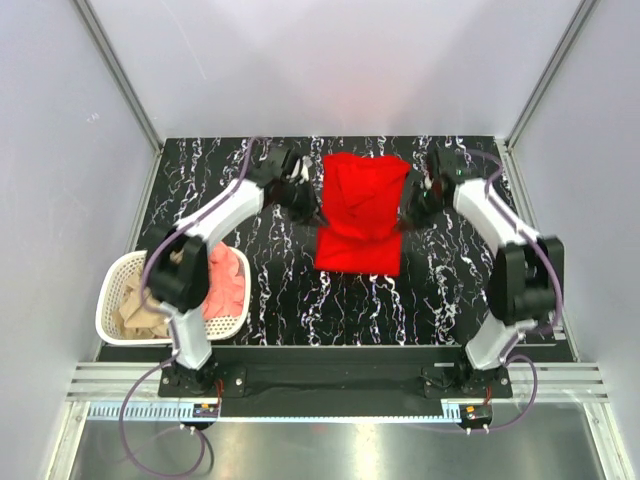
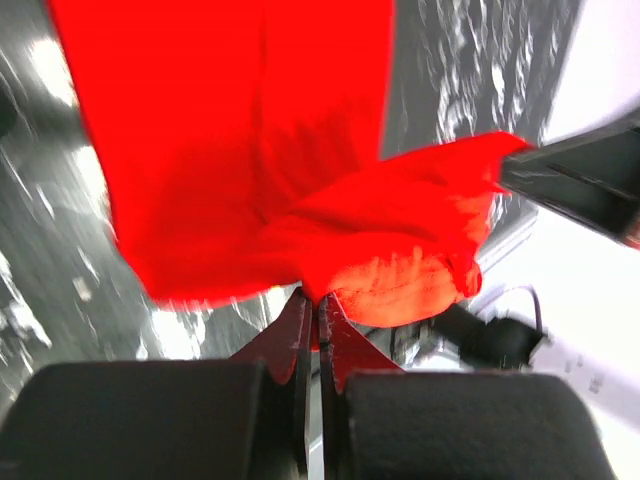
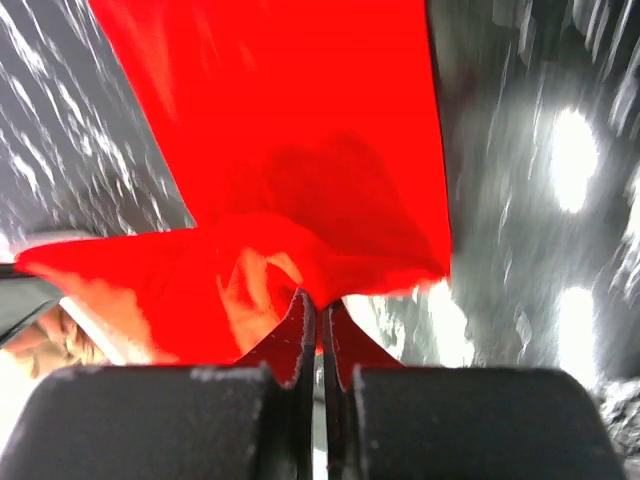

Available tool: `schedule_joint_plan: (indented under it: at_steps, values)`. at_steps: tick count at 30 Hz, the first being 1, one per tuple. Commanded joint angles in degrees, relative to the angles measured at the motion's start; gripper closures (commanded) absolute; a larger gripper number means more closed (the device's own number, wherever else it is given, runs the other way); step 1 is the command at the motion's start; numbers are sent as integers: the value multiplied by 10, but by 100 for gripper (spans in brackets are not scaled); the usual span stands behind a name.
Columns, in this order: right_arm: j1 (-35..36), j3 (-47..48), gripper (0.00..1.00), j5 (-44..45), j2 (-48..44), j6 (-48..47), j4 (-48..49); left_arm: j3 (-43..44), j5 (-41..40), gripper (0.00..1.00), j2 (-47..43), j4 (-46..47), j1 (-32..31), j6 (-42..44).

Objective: Fold and stack the t-shirts
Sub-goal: Fold the tshirt

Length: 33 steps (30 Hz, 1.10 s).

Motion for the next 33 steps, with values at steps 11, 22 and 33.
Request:
schedule_joint_plan:
  at_steps: [11, 22, 33]
  values:
    - [-51, 320, 100, -34, 273, -117, -109, 256, 51, 96, 238, -44, 53, -4]
    - [-50, 337, 100, -82, 279, -113, -142, 196, 33, 100, 168, -6, 59, -17]
    - [37, -64, 100, -71, -28, -48, -93, -187, 36, 99, -112, 17, -9, 16]
